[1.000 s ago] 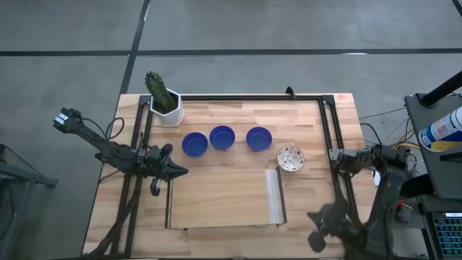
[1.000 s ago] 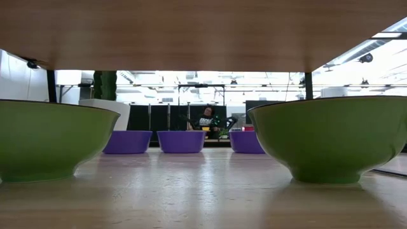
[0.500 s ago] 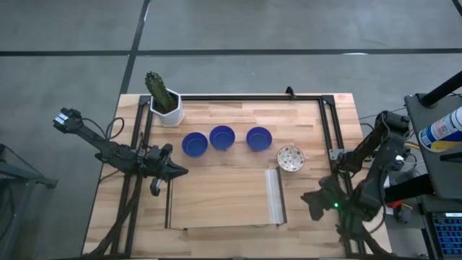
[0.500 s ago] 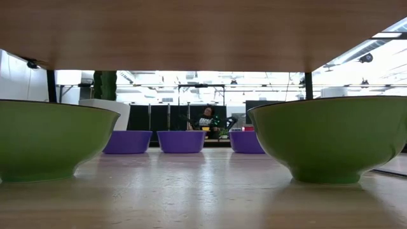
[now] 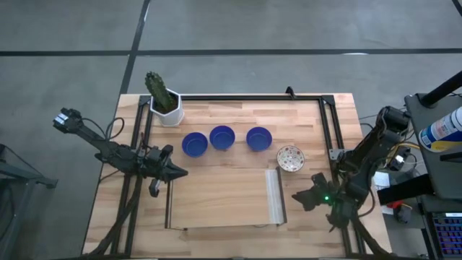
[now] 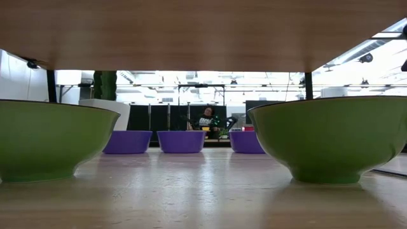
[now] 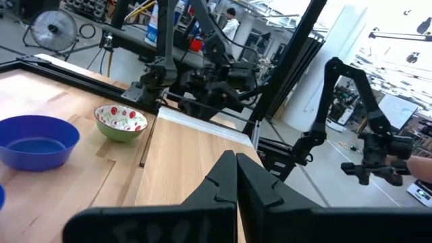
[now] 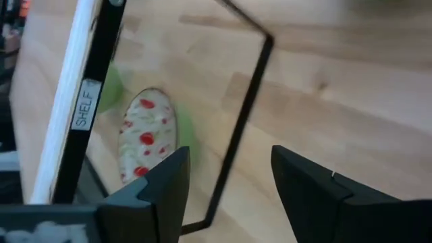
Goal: Pick & Place Mini bowls
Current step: Put the bottom right green bowl on the shelf
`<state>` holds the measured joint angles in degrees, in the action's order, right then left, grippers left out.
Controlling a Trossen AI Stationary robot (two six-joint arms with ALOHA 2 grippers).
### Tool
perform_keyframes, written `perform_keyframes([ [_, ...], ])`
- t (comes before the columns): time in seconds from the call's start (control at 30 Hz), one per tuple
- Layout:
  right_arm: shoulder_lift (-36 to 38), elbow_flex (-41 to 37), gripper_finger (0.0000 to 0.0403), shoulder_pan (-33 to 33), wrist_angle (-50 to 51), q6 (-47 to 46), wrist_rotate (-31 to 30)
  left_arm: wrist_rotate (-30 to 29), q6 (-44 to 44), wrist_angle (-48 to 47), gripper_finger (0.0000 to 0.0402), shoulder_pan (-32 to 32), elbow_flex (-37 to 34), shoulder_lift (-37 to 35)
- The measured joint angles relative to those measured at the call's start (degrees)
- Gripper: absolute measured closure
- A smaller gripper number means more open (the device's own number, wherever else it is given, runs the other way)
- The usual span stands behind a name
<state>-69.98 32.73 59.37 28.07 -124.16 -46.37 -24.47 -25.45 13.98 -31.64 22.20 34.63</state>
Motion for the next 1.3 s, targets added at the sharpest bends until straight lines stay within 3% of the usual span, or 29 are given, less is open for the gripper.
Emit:
perform_keyframes([
  [0.43,-1.5,-8.1,0.0200,-5.8,-24.1,12.7,2.2,0.6,0.1,-0.5,0.0402,0.0,0.0,0.0],
  [0.77,-5.5,-8.6,0.0210,-11.8,-32.9,20.2,11.9,1.0,0.3,-0.6,0.0402,0.0,0.0,0.0],
  [1.0,-8.4,-8.6,0.0228,-13.6,-39.6,23.8,14.1,1.3,0.3,-0.9,0.0402,0.0,0.0,0.0],
  [1.3,-12.9,-8.5,0.0217,-15.0,-45.6,25.4,16.5,1.3,0.3,-1.8,0.0402,0.0,0.0,0.0],
])
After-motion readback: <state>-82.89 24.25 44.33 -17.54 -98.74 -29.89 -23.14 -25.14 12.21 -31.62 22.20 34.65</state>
